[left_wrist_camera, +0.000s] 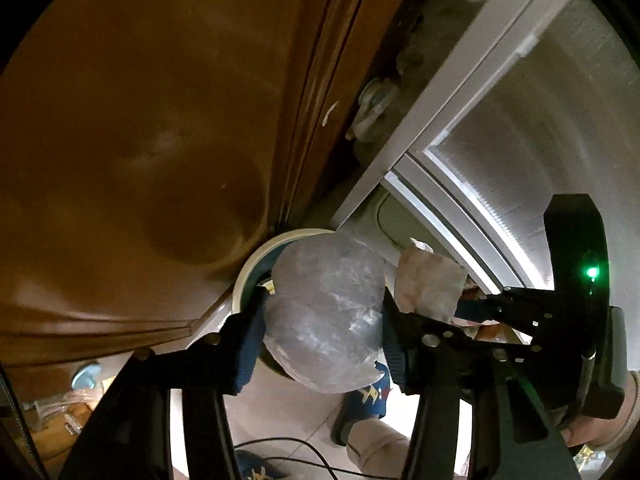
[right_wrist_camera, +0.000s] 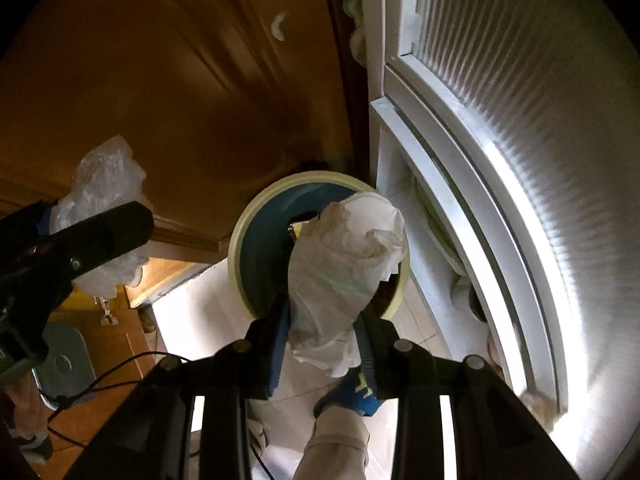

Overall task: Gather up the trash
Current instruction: 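Carry both items down over the bin and open both tools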

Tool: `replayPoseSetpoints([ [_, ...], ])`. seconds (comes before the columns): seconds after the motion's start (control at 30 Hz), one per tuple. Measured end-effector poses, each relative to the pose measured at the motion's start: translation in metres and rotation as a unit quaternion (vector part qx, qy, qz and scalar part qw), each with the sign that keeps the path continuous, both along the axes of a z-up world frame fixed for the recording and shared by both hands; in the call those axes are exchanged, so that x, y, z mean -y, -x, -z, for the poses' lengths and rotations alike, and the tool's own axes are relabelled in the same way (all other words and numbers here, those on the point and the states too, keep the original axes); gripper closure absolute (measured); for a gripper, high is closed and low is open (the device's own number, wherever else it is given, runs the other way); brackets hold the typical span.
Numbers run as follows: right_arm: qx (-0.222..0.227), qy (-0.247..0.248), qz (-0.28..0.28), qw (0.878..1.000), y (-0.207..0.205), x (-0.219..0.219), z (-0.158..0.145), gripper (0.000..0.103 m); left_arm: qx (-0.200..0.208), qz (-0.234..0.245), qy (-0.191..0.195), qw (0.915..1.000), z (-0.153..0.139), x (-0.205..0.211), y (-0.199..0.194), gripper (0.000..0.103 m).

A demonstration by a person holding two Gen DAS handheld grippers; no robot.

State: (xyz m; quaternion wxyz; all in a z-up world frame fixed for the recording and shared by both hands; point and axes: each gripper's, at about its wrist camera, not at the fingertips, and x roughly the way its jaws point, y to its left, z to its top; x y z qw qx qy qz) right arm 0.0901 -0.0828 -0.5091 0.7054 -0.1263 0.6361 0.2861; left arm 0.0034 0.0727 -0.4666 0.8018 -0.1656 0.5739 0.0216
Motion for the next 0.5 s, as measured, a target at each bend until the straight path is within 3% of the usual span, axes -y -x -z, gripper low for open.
replayPoseSetpoints([
  [0.17, 0.003, 0.002, -0.009, 1.0, -0.002, -0.006, 0.012, 0.068, -0.016, 0.002, -0.007, 0.9998, 0.015, -0.003, -0.009, 0.035],
  [0.23, -0.002, 0.004, -0.014, 1.0, -0.004, -0.008, 0.016, 0.068, -0.014, 0.002, -0.011, 0.9998, 0.013, -0.003, -0.006, 0.025],
  [0.5, 0.0, 0.01, -0.024, 1.0, 0.003, -0.018, 0.018, 0.067, -0.016, -0.013, -0.022, 0.9995, 0.006, -0.007, 0.009, 0.018],
])
